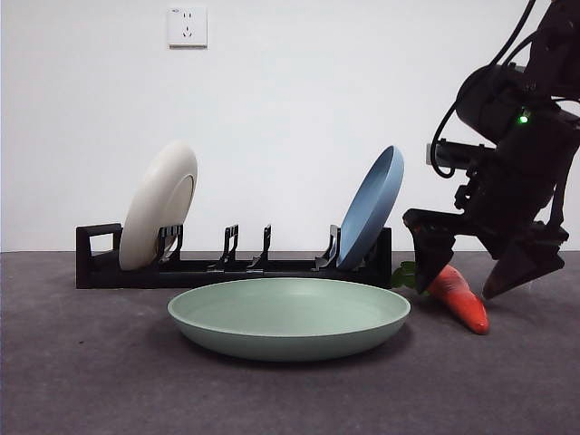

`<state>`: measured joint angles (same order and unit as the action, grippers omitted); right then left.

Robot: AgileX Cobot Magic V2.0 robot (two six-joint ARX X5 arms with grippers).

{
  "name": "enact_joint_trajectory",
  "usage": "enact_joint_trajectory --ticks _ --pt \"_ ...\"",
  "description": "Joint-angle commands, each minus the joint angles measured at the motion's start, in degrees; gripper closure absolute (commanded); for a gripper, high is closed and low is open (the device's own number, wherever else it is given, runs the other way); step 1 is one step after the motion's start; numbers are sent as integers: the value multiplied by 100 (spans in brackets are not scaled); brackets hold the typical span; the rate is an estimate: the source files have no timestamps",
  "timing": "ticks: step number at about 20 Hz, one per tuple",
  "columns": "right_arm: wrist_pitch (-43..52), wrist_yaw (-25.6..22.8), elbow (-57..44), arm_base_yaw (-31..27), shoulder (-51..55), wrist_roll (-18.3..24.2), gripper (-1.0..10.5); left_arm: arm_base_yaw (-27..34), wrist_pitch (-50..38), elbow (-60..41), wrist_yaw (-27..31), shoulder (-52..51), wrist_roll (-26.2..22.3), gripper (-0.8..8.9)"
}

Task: Take the green plate from the plate rack,put the plate on the table,take the carrot from the table,put the carrot in the plate

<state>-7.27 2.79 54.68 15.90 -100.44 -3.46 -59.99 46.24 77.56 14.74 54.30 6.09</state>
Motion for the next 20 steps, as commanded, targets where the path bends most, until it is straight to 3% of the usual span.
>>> enact_joint_trajectory --ticks 1,2,7,11,14,18,20 --pt "37 9 15 28 -81 -151 673 -2 0 -24 22 -9 42 589" --pt "37 20 15 31 -81 -149 761 -2 4 -24 22 -9 42 588" --pt "37 26 15 28 -81 -162 957 -2 13 -24 22 -9 42 589" --pt "-125 26 15 33 111 -162 958 -2 17 -24 24 -9 42 588" --pt "-549 28 15 184 984 -164 958 -2 17 -24 24 -9 35 589" --pt "-732 125 15 732 2205 -413 958 -2 17 -24 24 -9 35 588" --pt "-717 321 15 1137 2214 -605 958 -2 17 -24 20 -9 35 588"
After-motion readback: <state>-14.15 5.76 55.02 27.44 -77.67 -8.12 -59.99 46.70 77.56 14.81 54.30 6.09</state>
